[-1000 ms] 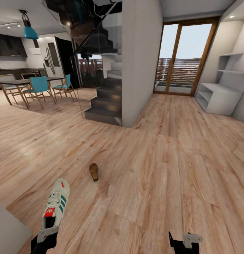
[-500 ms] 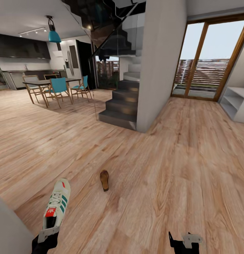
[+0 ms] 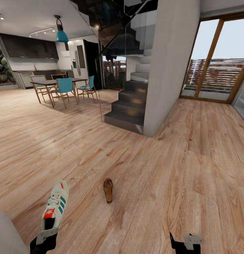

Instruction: Pick up the two gym shoes and the two sandals from the corridor floor and place them onto the hallstand (shoe rack) in the corridor, making sure they are on the rack and not on the floor. Arrange them so the two gym shoes are next to each other and the two sandals are next to each other.

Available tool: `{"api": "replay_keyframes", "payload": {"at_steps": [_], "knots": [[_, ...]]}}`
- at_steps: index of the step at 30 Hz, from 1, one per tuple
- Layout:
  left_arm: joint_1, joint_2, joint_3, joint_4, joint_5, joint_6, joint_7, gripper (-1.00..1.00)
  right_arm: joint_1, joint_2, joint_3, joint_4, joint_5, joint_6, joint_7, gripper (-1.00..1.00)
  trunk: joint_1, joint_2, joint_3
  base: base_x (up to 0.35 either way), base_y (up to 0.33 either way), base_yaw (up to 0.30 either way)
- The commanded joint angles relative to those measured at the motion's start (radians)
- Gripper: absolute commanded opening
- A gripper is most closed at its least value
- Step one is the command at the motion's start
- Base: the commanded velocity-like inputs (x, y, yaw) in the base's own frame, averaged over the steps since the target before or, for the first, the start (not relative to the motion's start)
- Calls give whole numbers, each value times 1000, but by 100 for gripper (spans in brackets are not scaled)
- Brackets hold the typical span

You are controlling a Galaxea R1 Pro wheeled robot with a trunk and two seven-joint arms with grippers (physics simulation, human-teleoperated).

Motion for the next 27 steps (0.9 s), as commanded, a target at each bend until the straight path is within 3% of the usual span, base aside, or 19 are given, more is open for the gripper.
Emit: {"api": "replay_keyframes", "payload": {"at_steps": [1,5,8,18,22,27], "knots": [[5,6,10,7,14,-7,-5,-100,5,-5,-11,7,10,-9,0,100,0,-1,-1,0,0,0],[29,29,47,30,16,-28,3,-100,28,-9,-25,19,8,-18,-1,100,0,-1,-1,0,0,0],[46,20,47,48,17,-37,4,-100,43,8,-25,20,6,-15,-2,100,0,-1,-1,0,0,0],[106,15,47,102,13,-31,15,-100,42,17,-25,18,3,-15,-3,100,0,-1,-1,0,0,0],[116,-2,36,80,-2,-20,7,-100,42,18,-27,20,4,-15,-5,100,0,-1,-1,0,0,0],[88,-24,34,51,-10,0,6,-100,42,16,-28,23,4,-15,-6,100,0,-1,-1,0,0,0]]}}
